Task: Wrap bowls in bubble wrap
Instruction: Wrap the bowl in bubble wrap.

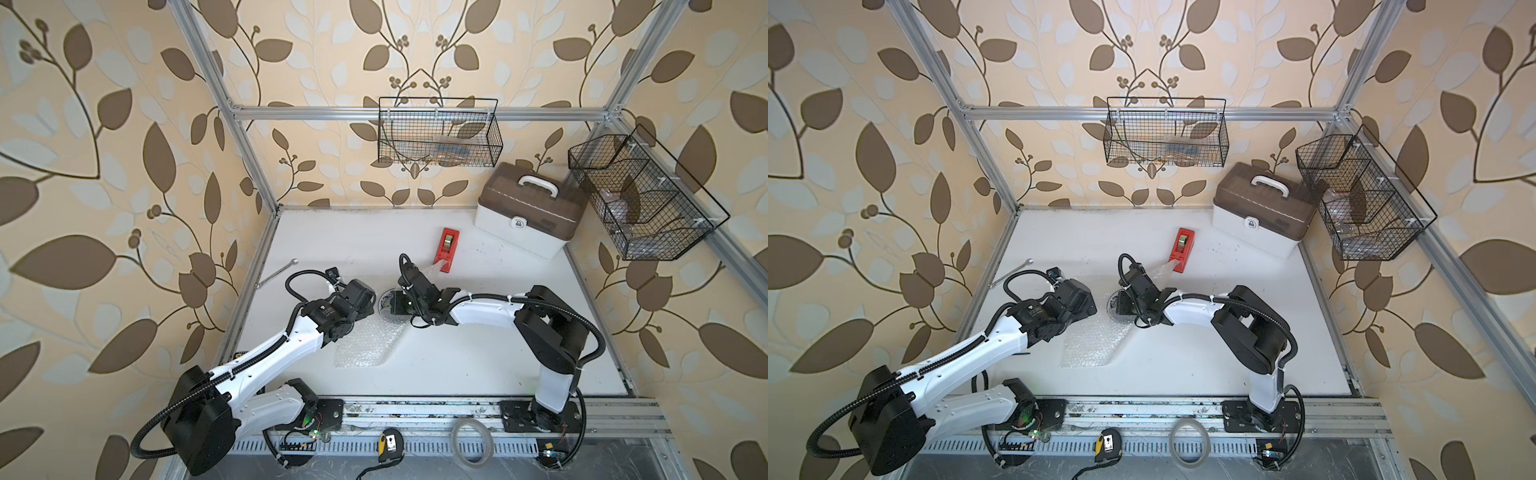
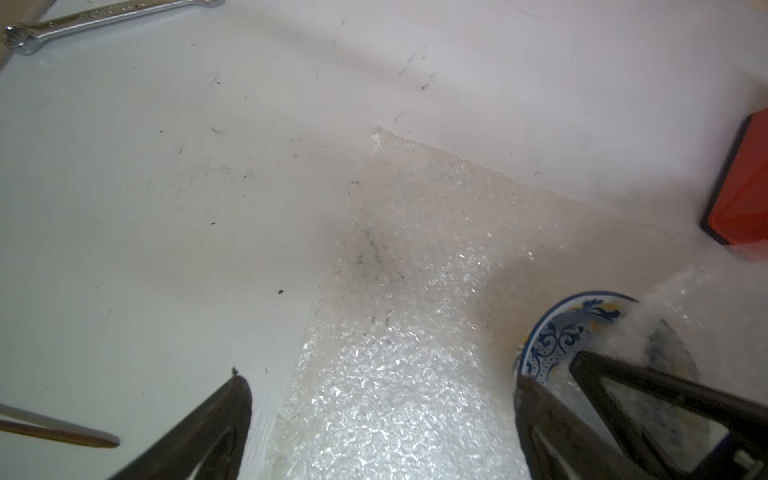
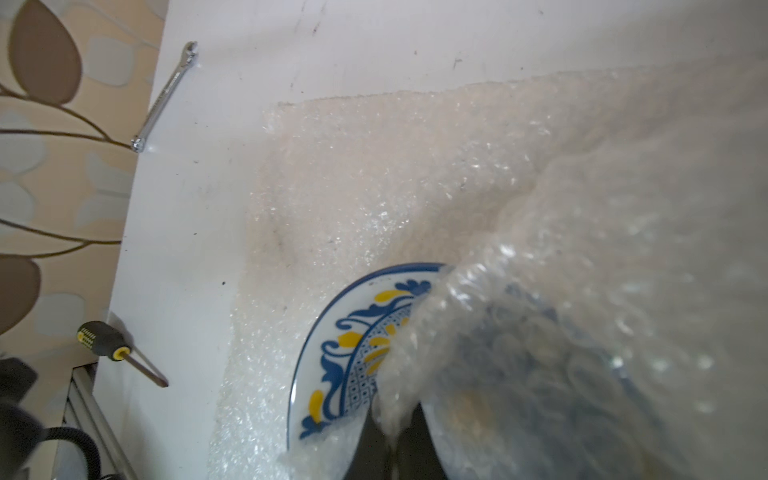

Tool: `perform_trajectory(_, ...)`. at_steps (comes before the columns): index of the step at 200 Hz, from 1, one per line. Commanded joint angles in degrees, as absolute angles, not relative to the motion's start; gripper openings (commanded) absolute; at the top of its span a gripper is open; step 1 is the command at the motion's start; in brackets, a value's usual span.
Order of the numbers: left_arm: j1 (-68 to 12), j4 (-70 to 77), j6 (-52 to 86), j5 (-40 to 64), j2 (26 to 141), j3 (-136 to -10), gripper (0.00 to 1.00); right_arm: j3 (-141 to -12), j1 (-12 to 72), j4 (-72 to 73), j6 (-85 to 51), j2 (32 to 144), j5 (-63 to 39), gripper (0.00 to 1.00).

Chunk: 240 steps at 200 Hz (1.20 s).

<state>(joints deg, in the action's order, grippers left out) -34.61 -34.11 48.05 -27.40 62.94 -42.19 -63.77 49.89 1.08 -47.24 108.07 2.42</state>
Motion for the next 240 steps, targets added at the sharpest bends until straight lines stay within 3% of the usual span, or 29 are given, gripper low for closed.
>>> perform_trajectory(1,-31.28,-35.86,46.25,-29.37,63.0,-41.96,0.99,-66.4,50.36,-2.46,-46.72,110.3,5.19,0.03)
perform_trajectory(28,-26.29,-35.48,43.63,-28.42,66.97,-43.79,0.99,-67.85,50.45,-4.09,-46.34,111.98,5.86,0.09)
perform_trajectory(74,-18.99,-33.16,38.76,-23.62,76.19,-48.41,0.99,-70.2,50.45,-7.21,-46.71,114.36,5.8,0.32)
perform_trajectory(185,-12.32,-26.59,31.78,-14.54,98.0,-60.76,0.99,-68.21,50.44,-8.7,-47.47,112.36,4.59,0.35)
perform_trajectory(240,-11.78,-25.22,30.77,-9.74,103.73,-64.14,0.92,-66.1,50.19,-6.81,-48.05,111.56,3.12,0.36)
